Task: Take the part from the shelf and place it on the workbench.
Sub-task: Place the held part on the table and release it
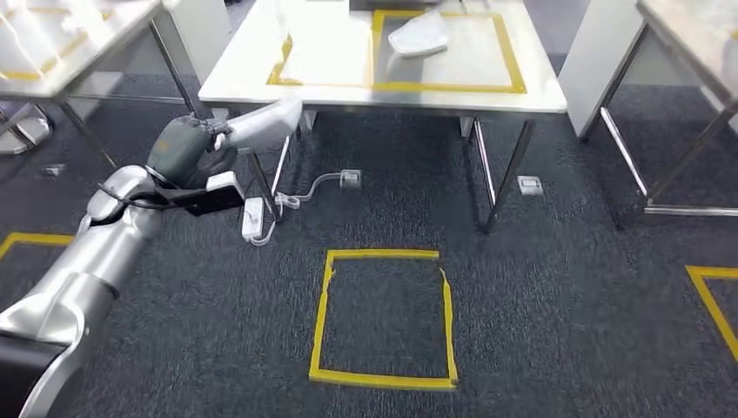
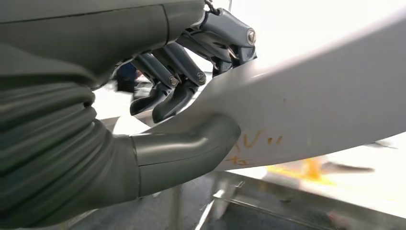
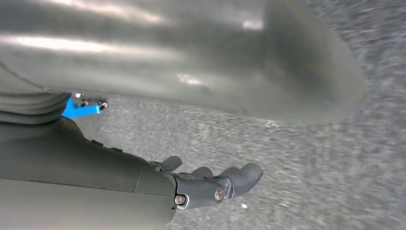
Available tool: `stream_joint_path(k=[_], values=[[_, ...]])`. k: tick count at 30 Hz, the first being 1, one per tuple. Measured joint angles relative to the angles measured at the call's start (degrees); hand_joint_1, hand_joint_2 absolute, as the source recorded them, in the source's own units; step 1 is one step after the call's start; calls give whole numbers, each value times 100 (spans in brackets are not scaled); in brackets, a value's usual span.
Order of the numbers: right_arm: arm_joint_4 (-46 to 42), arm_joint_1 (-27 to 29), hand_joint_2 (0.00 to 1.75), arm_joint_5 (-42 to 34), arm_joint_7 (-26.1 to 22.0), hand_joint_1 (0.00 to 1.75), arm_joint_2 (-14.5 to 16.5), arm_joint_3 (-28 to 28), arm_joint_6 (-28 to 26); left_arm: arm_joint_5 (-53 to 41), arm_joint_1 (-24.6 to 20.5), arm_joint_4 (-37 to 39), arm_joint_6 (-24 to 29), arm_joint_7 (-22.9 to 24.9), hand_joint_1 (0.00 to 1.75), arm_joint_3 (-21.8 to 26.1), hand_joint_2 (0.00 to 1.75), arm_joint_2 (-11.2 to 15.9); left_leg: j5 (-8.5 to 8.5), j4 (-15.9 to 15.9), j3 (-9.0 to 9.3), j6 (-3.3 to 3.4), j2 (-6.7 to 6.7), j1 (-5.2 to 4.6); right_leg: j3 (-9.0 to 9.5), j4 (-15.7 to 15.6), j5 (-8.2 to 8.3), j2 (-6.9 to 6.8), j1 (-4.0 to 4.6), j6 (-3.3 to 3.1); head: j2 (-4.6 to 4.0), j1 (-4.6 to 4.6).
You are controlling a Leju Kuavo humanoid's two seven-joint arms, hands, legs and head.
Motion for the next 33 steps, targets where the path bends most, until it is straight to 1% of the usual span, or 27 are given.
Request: stream_joint_path(k=[1,2,3,5,6,7,8,10,11,12,14,15,16,17,18,19,20,21,22,23,25,26,27,28,30,31,33], values=[[1,-10,0,3,4,0,-2,1,0,-20,3,4,2,8,175,0,175,6,179,-124,55,18,-6,-1,110,6,-42,8,20,33,0,-7],[0,-17,0,0,9,0,-8,1,-2,-49,-7,2,1,15,175,-1,175,3,180,-129,146,52,-17,9,143,102,-4,11,35,64,0,-10],[0,-23,0,-8,13,0,-13,1,-4,-78,-24,0,-1,22,175,-1,175,-6,146,-130,240,93,-26,22,73,349,132,-1,38,91,0,-2],[-1,-38,0,-25,12,0,-20,1,-10,-146,-85,9,-15,64,175,-2,175,-55,14,-129,453,177,-36,36,-383,1139,447,-29,34,148,0,18],[-1,-38,0,-31,10,0,-19,1,-11,-180,-109,15,-32,91,175,-2,175,-93,-77,-132,563,206,-41,35,-681,1484,461,-43,27,175,0,28],[-1,-36,0,-35,9,0,-16,2,-11,-213,-132,21,-51,118,175,-2,175,-138,-181,-133,676,226,-50,33,-951,1698,325,-49,25,198,0,35],[-1,-30,0,-41,8,0,-14,2,-11,-239,-155,28,-72,141,175,-3,175,-183,-290,-135,800,238,-64,31,-1188,1788,79,-51,23,215,0,43],[-1,-12,0,-58,7,0,-10,2,-13,-282,-208,52,-119,185,175,-5,175,-267,-531,-137,1090,238,-90,25,-1536,1639,-423,-53,19,223,0,57],[-1,2,0,-68,8,0,-10,1,-14,-301,-238,71,-149,212,175,-6,175,-299,-658,-138,1249,230,-97,18,-1648,1417,-478,-54,18,212,0,65],[-1,20,0,-76,9,0,-9,0,-16,-327,-265,94,-184,240,175,-8,175,-335,-787,-143,1400,223,-96,12,-1716,1105,-284,-56,20,187,0,70],[0,67,0,-86,13,0,-7,-3,-18,-376,-315,169,-258,300,175,-24,175,-412,-1052,-154,1677,200,-116,-2,-1742,338,783,-61,49,112,0,74],[0,81,0,-89,15,0,-4,-4,-19,-400,-339,200,-288,326,175,-36,175,-454,-1200,-179,1816,180,-134,-2,-1694,79,1216,-65,76,81,0,69],[-1,85,0,-91,15,0,-3,-5,-22,-417,-371,220,-308,345,175,-46,175,-478,-1277,-152,1972,149,-151,-1,-1611,-89,1472,-63,102,60,0,63],[-1,69,0,-92,14,0,-3,-6,-25,-432,-426,223,-319,356,175,-55,175,-506,-1275,-64,2073,109,-167,3,-1504,-113,1422,-54,127,45,0,55],[-2,45,0,-93,11,0,-2,-7,-28,-444,-498,221,-321,362,175,-57,175,-519,-1201,128,2092,75,-155,18,-1383,-130,1385,-47,132,18,0,49],[-3,17,0,-93,10,0,-3,-6,-30,-448,-585,222,-320,364,175,-58,175,-528,-1047,452,2004,43,-133,28,-1270,-144,1352,-40,129,-18,0,46],[-3,-11,0,-92,10,0,-3,-5,-31,-455,-671,230,-321,365,175,-59,175,-546,-951,805,1805,13,-109,38,-1177,-138,1311,-40,123,-65,0,40],[-3,-30,0,-92,11,0,-3,-5,-31,-461,-727,239,-323,365,175,-61,175,-555,-975,1139,1578,-8,-84,46,-1090,-135,1273,-47,109,-107,0,37],[-3,-38,0,-92,12,0,-3,-4,-31,-465,-750,251,-329,365,175,-65,175,-560,-1119,1390,1365,-24,-65,49,-1018,-125,1207,-51,98,-132,0,27],[-3,-40,0,-92,11,0,-1,-4,-29,-469,-744,268,-336,364,175,-71,175,-564,-1378,1522,1185,-35,-59,53,-948,-123,1136,-49,84,-140,0,22],[-3,-26,0,-93,15,0,12,-5,-23,-473,-698,304,-354,362,175,-83,175,-567,-1897,1475,948,-54,-52,67,-802,-107,998,-34,44,-109,0,19],[-3,-13,0,-93,18,0,21,-6,-19,-476,-687,321,-362,362,175,-87,175,-566,-1973,1294,891,-75,-46,80,-734,-87,928,-26,17,-77,0,18],[-3,0,0,-94,22,0,34,-7,-17,-482,-688,333,-374,362,175,-89,175,-564,-1838,1012,873,-103,-37,99,-675,-56,854,-21,-13,-37,0,16],[-3,13,0,-94,25,0,43,-7,-16,-491,-695,345,-391,363,175,-91,175,-560,-1480,668,874,-141,-15,130,-640,-20,777,-16,-33,11,0,7],[-3,17,0,-94,30,0,45,-8,-19,-515,-709,369,-425,363,175,-103,175,-559,-805,184,889,-147,63,160,-587,63,613,-5,-45,104,0,-10],[-3,14,0,-94,35,0,43,-9,-21,-528,-705,379,-438,363,175,-114,175,-566,-626,89,897,-114,83,166,-561,93,559,-6,-40,152,0,-15],[-3,1,0,-95,45,0,44,-9,-24,-546,-698,388,-454,364,175,-134,175,-590,-628,74,964,-8,65,155,-555,175,552,-21,-44,232,0,7]])
